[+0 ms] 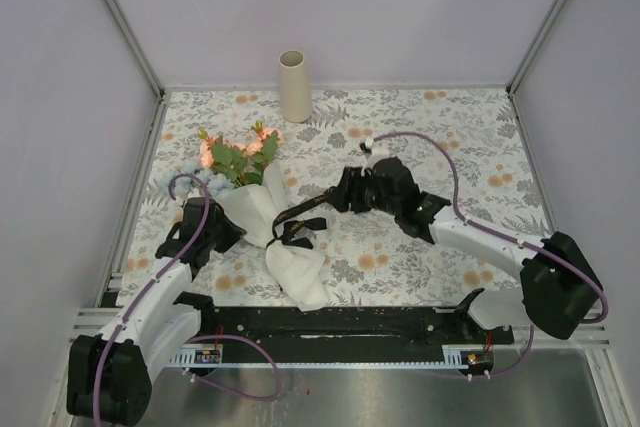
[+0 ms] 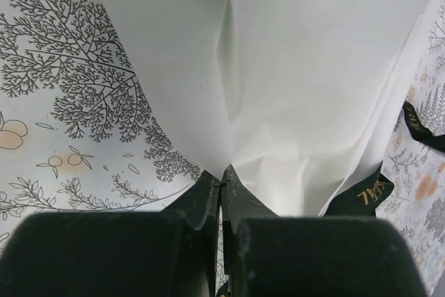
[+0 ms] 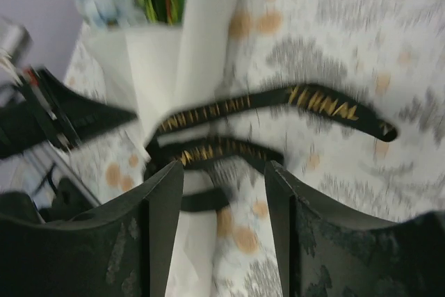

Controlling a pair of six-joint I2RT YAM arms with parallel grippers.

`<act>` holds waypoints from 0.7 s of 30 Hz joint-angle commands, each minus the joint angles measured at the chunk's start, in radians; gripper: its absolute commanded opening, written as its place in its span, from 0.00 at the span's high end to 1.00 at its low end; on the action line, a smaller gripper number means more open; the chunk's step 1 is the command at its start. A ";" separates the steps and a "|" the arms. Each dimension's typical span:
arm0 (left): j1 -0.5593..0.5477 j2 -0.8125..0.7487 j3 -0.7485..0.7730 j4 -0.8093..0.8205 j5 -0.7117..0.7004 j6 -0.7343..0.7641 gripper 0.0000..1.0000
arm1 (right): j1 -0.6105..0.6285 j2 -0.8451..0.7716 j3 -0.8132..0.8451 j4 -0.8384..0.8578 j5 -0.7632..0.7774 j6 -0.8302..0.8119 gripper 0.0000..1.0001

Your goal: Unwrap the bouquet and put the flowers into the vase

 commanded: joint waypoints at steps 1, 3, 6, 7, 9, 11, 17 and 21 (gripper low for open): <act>0.005 -0.044 0.060 -0.016 0.061 0.040 1.00 | 0.000 -0.064 -0.254 0.260 -0.220 0.103 0.41; 0.004 -0.052 0.066 -0.024 0.062 0.041 1.00 | 0.001 -0.066 -0.324 0.344 -0.252 0.103 0.41; 0.005 -0.046 0.065 -0.021 0.069 0.046 1.00 | 0.001 -0.021 -0.410 0.499 -0.304 0.098 0.44; 0.005 -0.040 0.069 -0.021 0.070 0.050 1.00 | 0.000 -0.004 -0.433 0.556 -0.319 0.095 0.44; 0.005 -0.023 0.072 -0.021 0.070 0.055 1.00 | 0.000 0.049 -0.470 0.674 -0.335 0.094 0.44; 0.005 -0.009 0.074 -0.018 0.078 0.054 1.00 | 0.001 0.114 -0.491 0.774 -0.353 0.083 0.44; 0.005 0.006 0.074 -0.007 0.085 0.052 1.00 | 0.012 0.290 -0.453 0.886 -0.363 0.078 0.47; 0.005 0.009 0.072 -0.001 0.084 0.047 1.00 | 0.030 0.378 -0.442 0.964 -0.350 0.075 0.48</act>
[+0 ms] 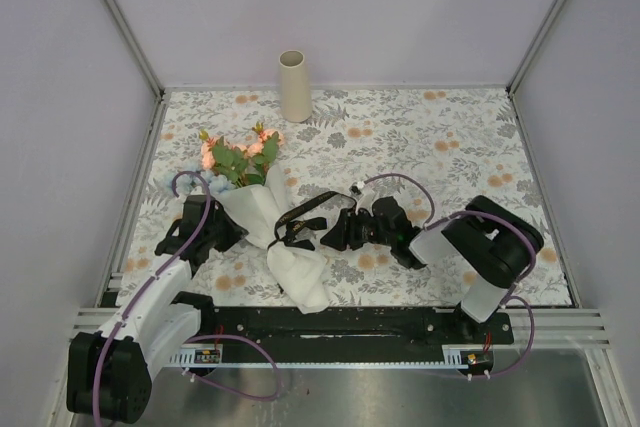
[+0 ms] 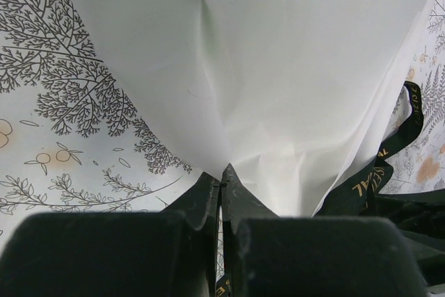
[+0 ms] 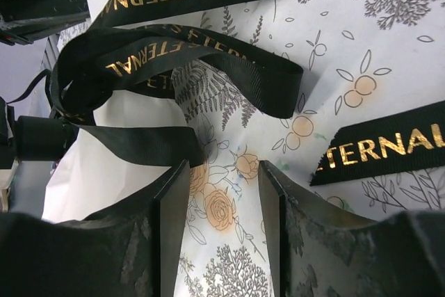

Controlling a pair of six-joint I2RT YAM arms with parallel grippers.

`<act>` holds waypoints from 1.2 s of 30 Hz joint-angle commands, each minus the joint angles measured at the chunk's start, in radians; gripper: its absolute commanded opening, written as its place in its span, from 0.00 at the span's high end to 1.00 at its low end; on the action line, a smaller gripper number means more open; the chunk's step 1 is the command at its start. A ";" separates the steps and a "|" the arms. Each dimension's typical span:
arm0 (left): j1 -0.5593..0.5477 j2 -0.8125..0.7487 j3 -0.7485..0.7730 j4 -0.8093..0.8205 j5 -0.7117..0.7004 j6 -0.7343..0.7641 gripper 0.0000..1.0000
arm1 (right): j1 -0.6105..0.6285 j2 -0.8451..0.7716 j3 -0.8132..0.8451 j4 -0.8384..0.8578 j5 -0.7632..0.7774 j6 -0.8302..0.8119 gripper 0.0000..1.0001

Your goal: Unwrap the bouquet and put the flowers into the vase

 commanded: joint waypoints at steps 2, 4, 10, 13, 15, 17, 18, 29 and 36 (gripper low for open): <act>0.005 0.007 0.035 0.047 0.033 0.003 1.00 | 0.040 0.092 0.030 0.229 -0.011 -0.016 0.48; 0.005 0.013 0.034 0.050 0.036 0.003 1.00 | 0.057 0.132 0.039 0.270 -0.022 -0.014 0.48; 0.007 0.019 0.037 0.049 0.040 0.009 1.00 | 0.093 0.239 0.082 0.299 -0.011 -0.014 0.47; 0.005 0.016 0.037 0.047 0.041 0.011 1.00 | 0.093 0.264 0.088 0.307 -0.002 -0.011 0.47; 0.007 0.014 0.038 0.046 0.037 0.011 1.00 | 0.094 0.261 0.081 0.326 0.000 -0.005 0.47; 0.007 0.016 0.038 0.046 0.034 0.009 1.00 | 0.094 0.245 0.073 0.316 -0.005 -0.008 0.47; 0.005 0.019 0.040 0.046 0.033 0.009 1.00 | 0.093 0.238 0.067 0.312 -0.009 -0.011 0.47; 0.005 0.016 0.052 0.018 0.021 0.025 1.00 | 0.094 0.071 0.007 0.206 0.000 -0.031 0.41; 0.005 0.019 0.051 0.017 0.022 0.018 1.00 | 0.096 0.130 0.027 0.212 0.009 -0.030 0.42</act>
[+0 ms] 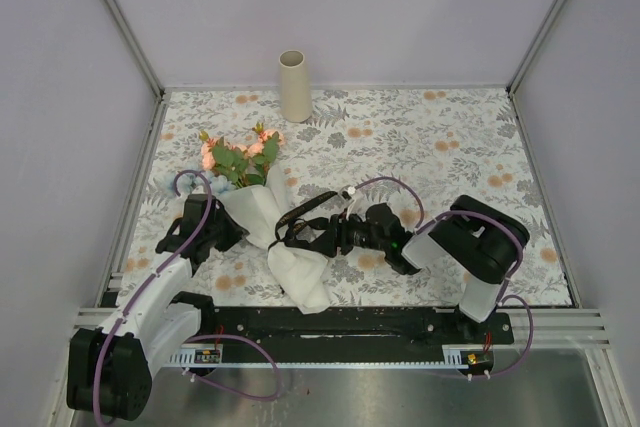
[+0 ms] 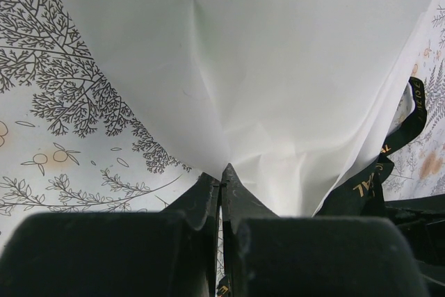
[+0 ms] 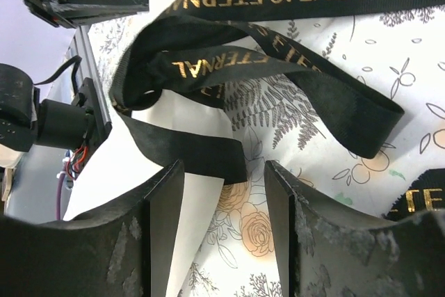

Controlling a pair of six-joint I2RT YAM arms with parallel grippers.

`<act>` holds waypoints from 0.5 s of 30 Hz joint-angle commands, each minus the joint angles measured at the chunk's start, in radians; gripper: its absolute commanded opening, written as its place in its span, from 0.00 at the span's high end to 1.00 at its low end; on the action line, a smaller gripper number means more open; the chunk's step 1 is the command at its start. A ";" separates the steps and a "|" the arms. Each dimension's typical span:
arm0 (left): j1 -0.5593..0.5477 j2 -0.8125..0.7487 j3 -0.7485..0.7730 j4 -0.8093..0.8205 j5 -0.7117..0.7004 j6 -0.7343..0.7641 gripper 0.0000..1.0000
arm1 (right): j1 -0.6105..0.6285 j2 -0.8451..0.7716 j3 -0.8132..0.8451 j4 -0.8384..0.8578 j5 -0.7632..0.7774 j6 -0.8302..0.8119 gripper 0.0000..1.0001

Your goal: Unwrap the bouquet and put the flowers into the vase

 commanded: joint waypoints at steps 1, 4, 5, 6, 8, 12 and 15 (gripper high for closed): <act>0.003 -0.001 0.044 0.018 0.010 0.006 1.00 | 0.010 0.049 0.026 0.009 -0.004 -0.018 0.42; 0.003 0.002 0.047 0.018 0.013 0.005 1.00 | 0.016 0.075 0.024 0.024 -0.016 -0.017 0.42; 0.003 0.005 0.047 0.018 0.013 0.005 1.00 | 0.017 0.082 0.026 0.030 -0.022 -0.017 0.42; 0.003 0.008 0.050 0.018 0.011 0.005 1.00 | 0.019 0.090 0.027 0.045 -0.032 -0.015 0.41; 0.003 0.013 0.052 0.018 0.014 0.002 1.00 | 0.026 0.113 0.040 0.065 -0.052 -0.011 0.41; 0.003 0.019 0.053 0.024 0.022 -0.001 1.00 | 0.043 0.164 0.086 0.049 -0.058 -0.014 0.41; 0.003 0.021 0.053 0.027 0.021 -0.003 1.00 | 0.048 0.185 0.106 0.044 -0.049 -0.011 0.41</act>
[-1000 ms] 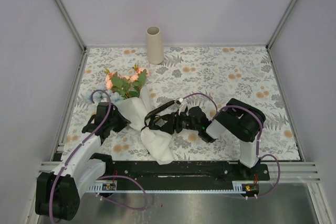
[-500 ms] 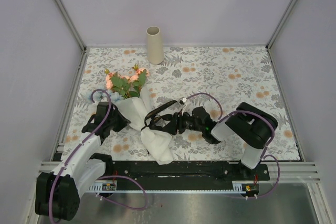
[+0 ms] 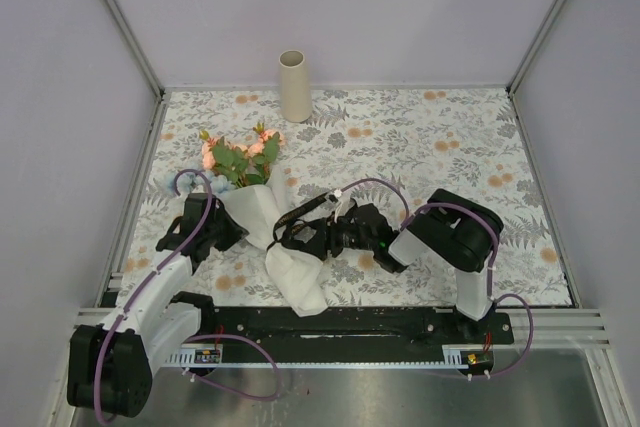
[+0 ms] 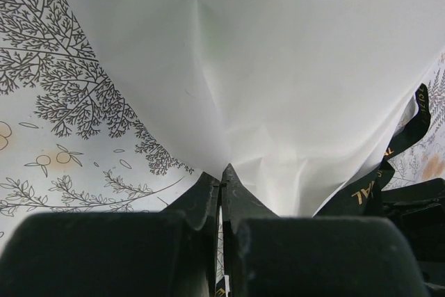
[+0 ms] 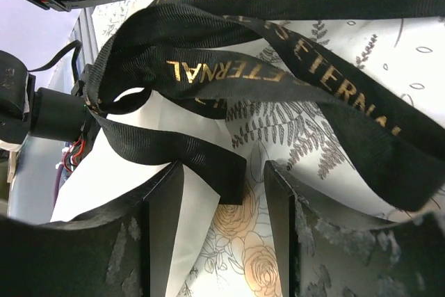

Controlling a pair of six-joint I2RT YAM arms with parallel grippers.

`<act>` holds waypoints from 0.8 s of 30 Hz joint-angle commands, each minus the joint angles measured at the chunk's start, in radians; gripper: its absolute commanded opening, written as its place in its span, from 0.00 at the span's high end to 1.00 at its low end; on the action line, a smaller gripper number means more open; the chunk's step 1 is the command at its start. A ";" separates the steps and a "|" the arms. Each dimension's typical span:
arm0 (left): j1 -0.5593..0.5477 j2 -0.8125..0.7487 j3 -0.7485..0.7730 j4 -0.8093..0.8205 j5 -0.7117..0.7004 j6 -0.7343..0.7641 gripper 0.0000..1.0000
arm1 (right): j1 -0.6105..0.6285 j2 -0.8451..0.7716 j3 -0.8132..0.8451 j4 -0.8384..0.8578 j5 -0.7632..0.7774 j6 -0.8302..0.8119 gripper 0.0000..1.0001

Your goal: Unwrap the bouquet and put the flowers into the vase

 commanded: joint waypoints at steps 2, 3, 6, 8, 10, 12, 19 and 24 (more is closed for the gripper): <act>0.002 0.006 0.042 0.036 0.024 -0.007 1.00 | 0.020 0.031 0.032 -0.010 0.015 -0.012 0.44; 0.002 0.007 0.042 0.038 0.024 -0.007 1.00 | 0.018 0.023 0.029 -0.018 0.029 -0.015 0.49; 0.002 0.016 0.043 0.039 0.023 -0.006 1.00 | 0.018 -0.029 0.009 -0.075 0.108 -0.022 0.78; 0.002 0.018 0.046 0.032 0.012 -0.003 1.00 | 0.018 -0.102 -0.002 -0.161 0.205 -0.031 0.87; 0.002 0.016 0.054 0.016 0.001 0.002 1.00 | 0.018 -0.174 -0.014 -0.301 0.336 -0.027 0.91; 0.002 0.004 0.056 0.013 -0.008 0.004 1.00 | 0.018 -0.249 -0.014 -0.432 0.450 -0.013 0.92; 0.002 0.004 0.059 0.016 -0.027 -0.004 1.00 | 0.018 -0.414 -0.017 -0.572 0.544 -0.016 1.00; 0.002 0.012 0.059 0.018 -0.027 -0.003 1.00 | 0.018 -0.545 0.018 -0.693 0.606 -0.044 1.00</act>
